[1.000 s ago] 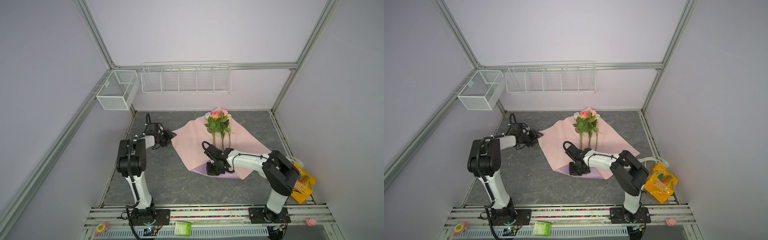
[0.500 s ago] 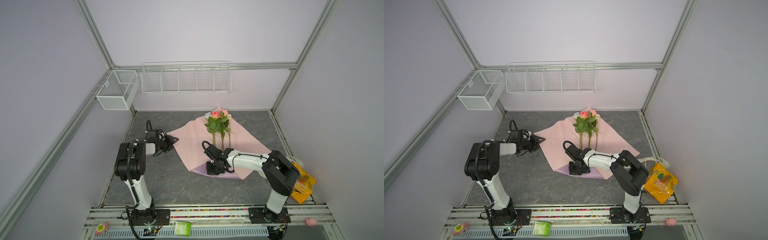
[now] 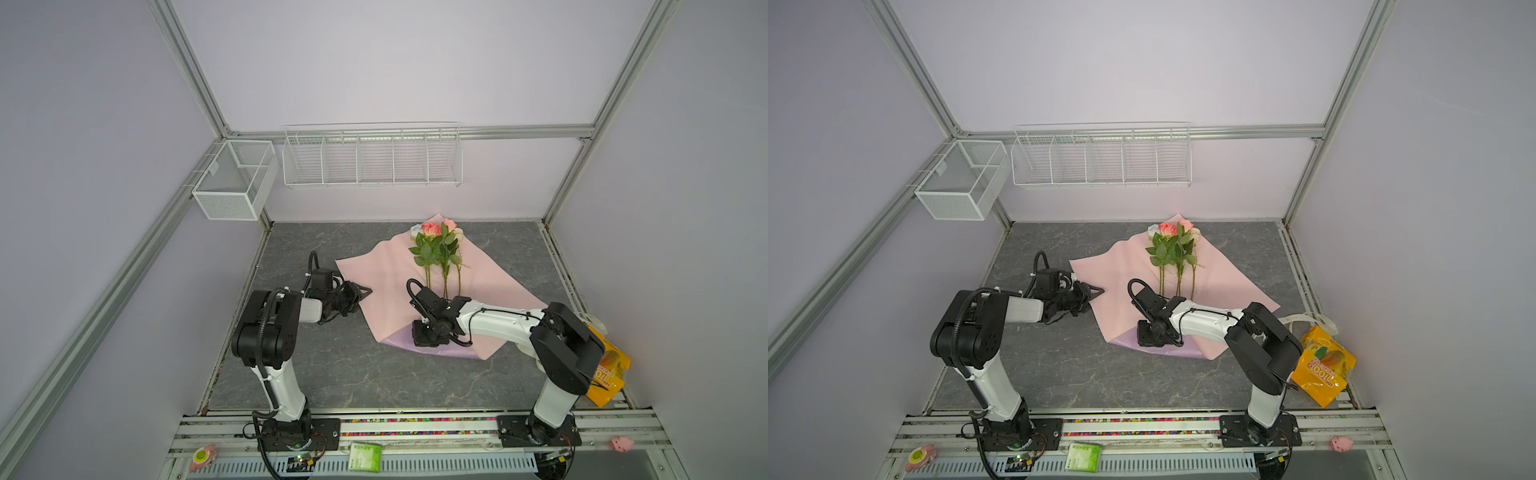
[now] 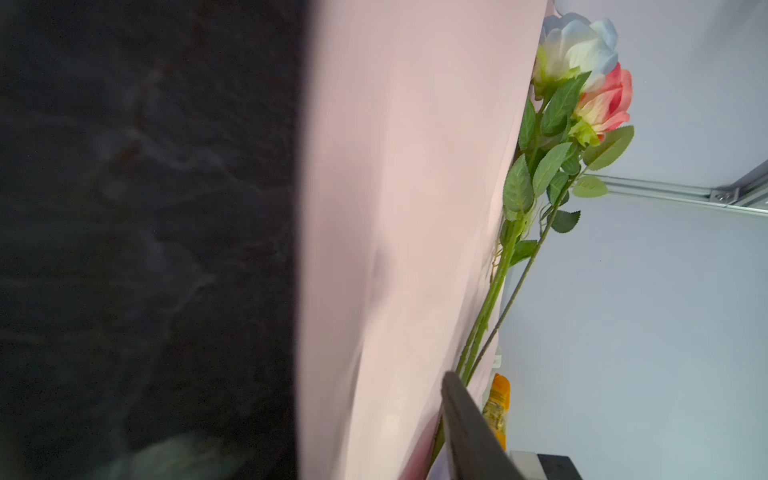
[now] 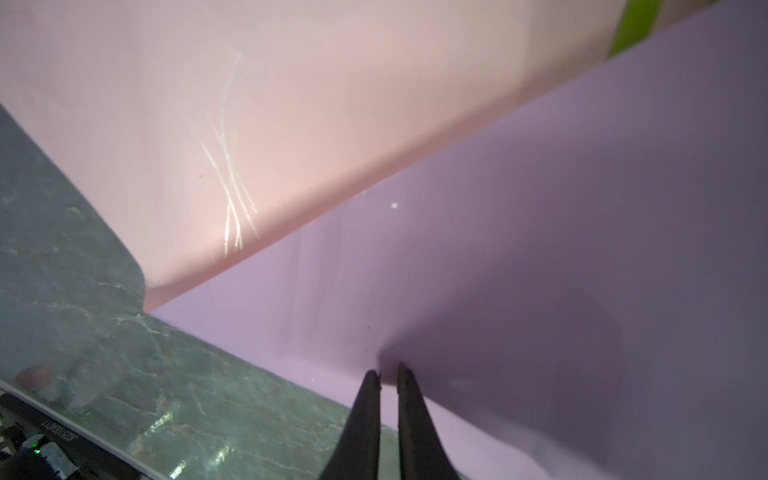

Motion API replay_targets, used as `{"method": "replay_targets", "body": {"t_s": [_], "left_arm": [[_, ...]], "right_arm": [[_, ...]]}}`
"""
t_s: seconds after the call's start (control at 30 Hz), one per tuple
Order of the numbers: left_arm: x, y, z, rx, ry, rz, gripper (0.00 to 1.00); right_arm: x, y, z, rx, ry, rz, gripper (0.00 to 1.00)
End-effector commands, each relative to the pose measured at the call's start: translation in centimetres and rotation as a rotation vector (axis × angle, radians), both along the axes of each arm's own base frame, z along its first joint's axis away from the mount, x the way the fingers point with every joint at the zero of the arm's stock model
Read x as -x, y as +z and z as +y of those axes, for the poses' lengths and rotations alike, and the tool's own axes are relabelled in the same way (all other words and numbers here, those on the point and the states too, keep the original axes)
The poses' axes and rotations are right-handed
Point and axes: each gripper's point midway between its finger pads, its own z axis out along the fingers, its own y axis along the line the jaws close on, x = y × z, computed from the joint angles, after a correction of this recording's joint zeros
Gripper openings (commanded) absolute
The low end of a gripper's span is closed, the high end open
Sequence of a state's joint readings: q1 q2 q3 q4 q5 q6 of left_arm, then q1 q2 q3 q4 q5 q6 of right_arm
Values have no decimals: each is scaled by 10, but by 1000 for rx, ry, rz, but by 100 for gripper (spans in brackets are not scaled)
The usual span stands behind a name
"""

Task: Tie the bouquet of fake flowers

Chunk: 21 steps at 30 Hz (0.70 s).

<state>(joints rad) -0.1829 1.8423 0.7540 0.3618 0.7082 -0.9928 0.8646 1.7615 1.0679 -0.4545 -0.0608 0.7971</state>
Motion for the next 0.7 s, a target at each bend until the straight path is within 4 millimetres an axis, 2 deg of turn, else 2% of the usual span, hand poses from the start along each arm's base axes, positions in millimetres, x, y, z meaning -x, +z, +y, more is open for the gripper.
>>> {"method": "replay_targets", "body": {"t_s": [0.0,0.23,0.47,0.67], "left_arm": [[-7,25,-5,77,41,-61,27],[-7,53,-6,109,55,-113,9],[-3,76,-12,93,29,-147,7],[-2,91,-35,43,-54,-175,5]], "right_arm": [[-3,4,-7,-1,-35,-23,15],[2,-5,-12,19,-41,3,15],[3,-13,-10,24,-40,18,15],[8,-24,-12,-26,-54,53,14]]}}
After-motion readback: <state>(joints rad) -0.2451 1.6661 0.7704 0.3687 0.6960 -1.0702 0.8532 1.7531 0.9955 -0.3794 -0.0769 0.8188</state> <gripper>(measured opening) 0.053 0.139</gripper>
